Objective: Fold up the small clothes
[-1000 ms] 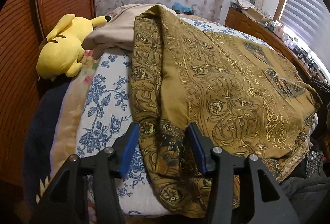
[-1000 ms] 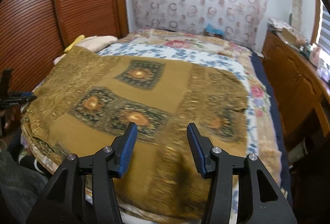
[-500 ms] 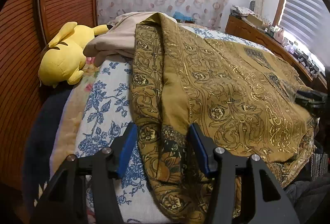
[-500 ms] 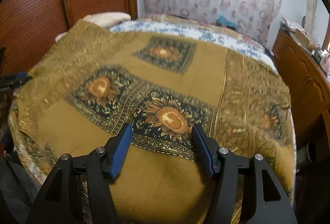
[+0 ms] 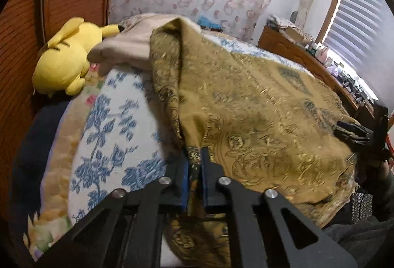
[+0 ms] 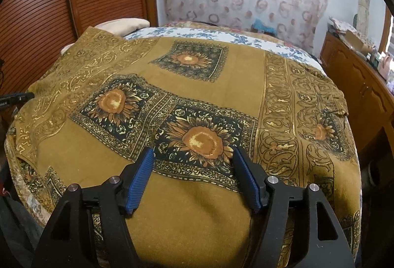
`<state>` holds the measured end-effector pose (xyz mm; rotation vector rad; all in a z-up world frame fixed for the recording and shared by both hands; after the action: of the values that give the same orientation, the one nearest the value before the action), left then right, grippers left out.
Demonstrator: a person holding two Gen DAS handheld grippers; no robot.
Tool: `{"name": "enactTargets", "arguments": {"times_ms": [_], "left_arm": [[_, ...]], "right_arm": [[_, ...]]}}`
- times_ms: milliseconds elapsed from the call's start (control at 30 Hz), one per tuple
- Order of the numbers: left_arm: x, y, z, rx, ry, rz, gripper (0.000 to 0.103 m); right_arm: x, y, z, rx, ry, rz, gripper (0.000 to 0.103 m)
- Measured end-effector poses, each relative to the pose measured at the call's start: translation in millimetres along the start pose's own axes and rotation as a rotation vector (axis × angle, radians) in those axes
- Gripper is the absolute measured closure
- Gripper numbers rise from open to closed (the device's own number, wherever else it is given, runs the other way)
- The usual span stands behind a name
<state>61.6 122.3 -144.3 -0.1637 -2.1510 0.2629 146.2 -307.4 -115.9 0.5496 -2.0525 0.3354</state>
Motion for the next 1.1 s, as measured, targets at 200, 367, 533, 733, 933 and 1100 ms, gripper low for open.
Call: {"name": "enactTargets", "arguments": {"times_ms": [200,367,533,733,933,1100], "left_arm": [[38,-48,-37,-0.092,-0.095,0.095,0.100],[62,-111,-88,-0.227,-0.156,0.171,0.100],[62,-182,-140,-0.369,-0.193,0.206,0.100],[55,-269,-179,-0.504,-0.188,0.272,0.100],[39,-349,-191,-0.639,-0.144,0.300,0.100],[13,-399,-173,-0.714,-0.064,0.323,0.100]], "right_arm": [[0,-1,-2,-0.005,0.004,0.000,0.035],[21,-14,1,-0.045,-0.028,-0.005,0.034],[54,-40,12,-0.093,-0.067,0.008,0.034],[82,-72,34,-0.156,-0.100,0.027,0.034],[102,-104,58,-0.236,-0.132,0.042,0.034],[112,-126,80,-0.293,-0.139,0.052,0.034]]}}
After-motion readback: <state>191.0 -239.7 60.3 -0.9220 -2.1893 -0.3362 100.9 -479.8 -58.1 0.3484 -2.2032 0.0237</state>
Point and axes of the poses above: each gripper's, at about its wrist camera, not at the fingertips, and x roughly against the way its jaws point, y to its left, z to its underside, the point moved 4 cm from there along -x, roughly the way its jaws point, and after that the axes turned 12 degrees about y, right-handed, at the moved point
